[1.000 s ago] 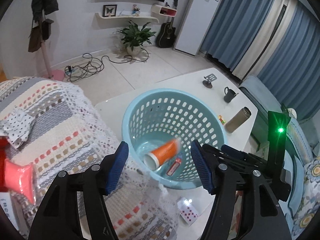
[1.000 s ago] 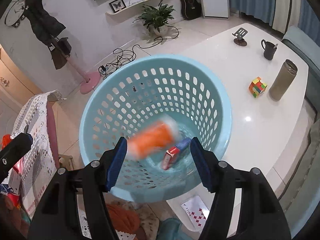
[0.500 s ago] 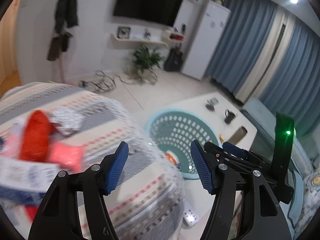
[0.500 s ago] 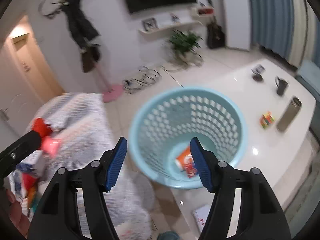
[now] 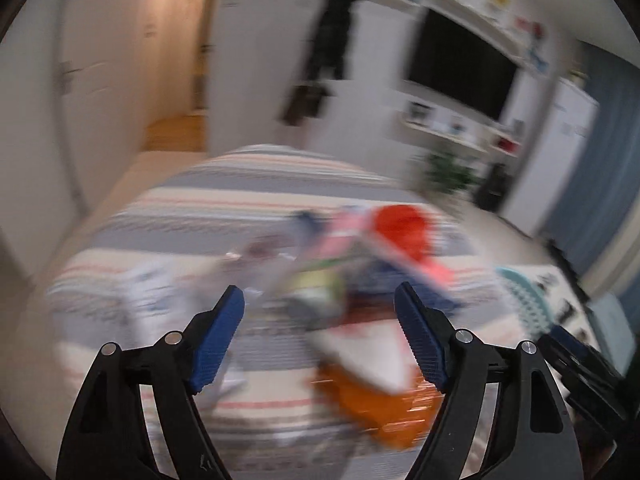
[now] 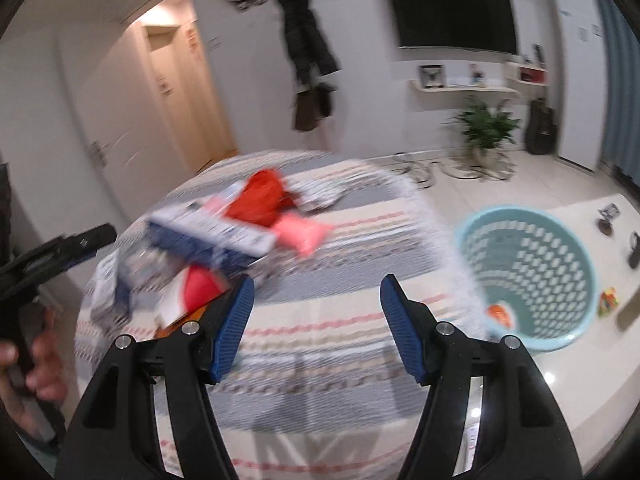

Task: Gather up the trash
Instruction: 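Move both tools back over the trash pile on the bed, then grasp the white milk carton with the left tool while the right tool grasps the orange snack bag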

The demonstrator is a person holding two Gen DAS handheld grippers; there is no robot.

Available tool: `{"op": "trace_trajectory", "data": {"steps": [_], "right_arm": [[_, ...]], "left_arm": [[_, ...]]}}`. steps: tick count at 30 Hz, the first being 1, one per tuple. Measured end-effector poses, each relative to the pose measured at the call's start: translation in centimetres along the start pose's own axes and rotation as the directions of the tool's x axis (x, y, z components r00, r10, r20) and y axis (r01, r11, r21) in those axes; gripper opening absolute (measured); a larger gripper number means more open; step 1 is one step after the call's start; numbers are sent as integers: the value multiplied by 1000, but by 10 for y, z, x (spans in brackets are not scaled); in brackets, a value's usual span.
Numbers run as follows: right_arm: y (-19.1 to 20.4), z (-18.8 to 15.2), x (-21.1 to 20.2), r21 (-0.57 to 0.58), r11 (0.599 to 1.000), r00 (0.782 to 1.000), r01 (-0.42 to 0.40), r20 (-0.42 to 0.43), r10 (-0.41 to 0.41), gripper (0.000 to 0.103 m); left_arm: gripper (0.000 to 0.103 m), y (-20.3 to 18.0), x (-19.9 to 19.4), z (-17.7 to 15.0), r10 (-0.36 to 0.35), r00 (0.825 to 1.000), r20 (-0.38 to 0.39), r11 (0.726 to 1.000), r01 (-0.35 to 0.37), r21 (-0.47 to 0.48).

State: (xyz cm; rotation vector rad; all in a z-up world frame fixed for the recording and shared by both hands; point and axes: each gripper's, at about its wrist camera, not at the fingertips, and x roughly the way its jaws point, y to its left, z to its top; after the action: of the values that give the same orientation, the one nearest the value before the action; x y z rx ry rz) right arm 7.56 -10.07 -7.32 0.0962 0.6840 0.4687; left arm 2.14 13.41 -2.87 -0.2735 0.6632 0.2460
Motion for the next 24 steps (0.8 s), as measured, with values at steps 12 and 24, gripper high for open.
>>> {"op": "trace_trajectory", "data": {"steps": [12,24], "right_arm": [[81,-35,28,-139,986,992,-91,-103,77,70],[100,-36,58,-203,972,979,-121,-186,83,59]], "left_arm": [[83,61,36,-16,147,981,-124,986,-156,-59],[66,81,46,-29,137,977,-164,990,-142,-17]]}}
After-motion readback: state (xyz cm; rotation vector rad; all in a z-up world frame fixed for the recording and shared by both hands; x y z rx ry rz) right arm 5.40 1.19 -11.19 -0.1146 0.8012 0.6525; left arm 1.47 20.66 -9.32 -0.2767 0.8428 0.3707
